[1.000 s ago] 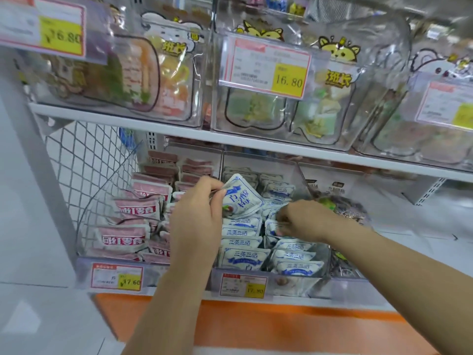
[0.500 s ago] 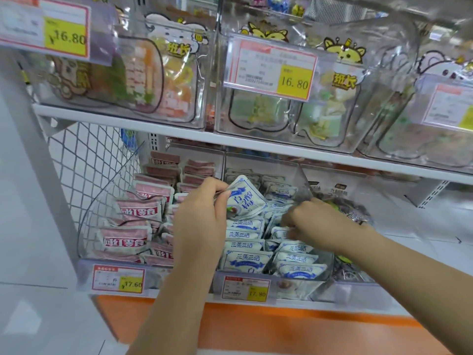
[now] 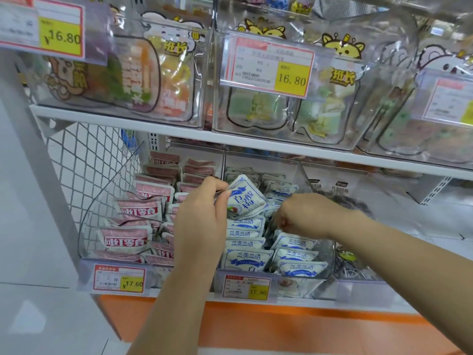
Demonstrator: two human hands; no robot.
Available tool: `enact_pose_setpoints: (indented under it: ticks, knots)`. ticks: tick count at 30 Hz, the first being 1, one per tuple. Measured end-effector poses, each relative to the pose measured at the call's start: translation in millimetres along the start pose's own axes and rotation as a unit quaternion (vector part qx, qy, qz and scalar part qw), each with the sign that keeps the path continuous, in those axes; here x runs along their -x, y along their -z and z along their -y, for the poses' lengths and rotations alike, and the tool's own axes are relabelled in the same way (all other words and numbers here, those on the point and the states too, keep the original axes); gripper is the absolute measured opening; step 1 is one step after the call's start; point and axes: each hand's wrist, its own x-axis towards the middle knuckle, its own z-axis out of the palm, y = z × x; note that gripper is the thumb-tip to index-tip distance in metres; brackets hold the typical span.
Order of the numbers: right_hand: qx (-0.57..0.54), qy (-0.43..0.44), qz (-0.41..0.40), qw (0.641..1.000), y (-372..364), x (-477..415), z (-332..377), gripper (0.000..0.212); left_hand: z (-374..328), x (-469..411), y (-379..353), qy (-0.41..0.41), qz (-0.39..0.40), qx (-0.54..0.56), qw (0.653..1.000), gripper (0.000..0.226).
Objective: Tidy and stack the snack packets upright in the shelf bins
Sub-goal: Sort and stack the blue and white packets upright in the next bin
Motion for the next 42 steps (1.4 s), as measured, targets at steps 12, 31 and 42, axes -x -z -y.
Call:
enact_pose_setpoints:
  ticks: [12,31,42]
  knots:
    - [0.077,-0.026,0.073,0.994,-7,20,17,0.028,2,0,3,-0.007,-0.006,0.0,1.0,0.007]
    - [-0.075,-0.063,-0.082,0.992,-13,-19,-24,0.029,3,0,1,-0.001,-0.005,0.01,1.0,0.006]
    - [0.092,-0.05,0.005,0.994,-16,-29,-27,0.034,6,-2,1,-0.002,-0.006,0.011,1.0,0.007]
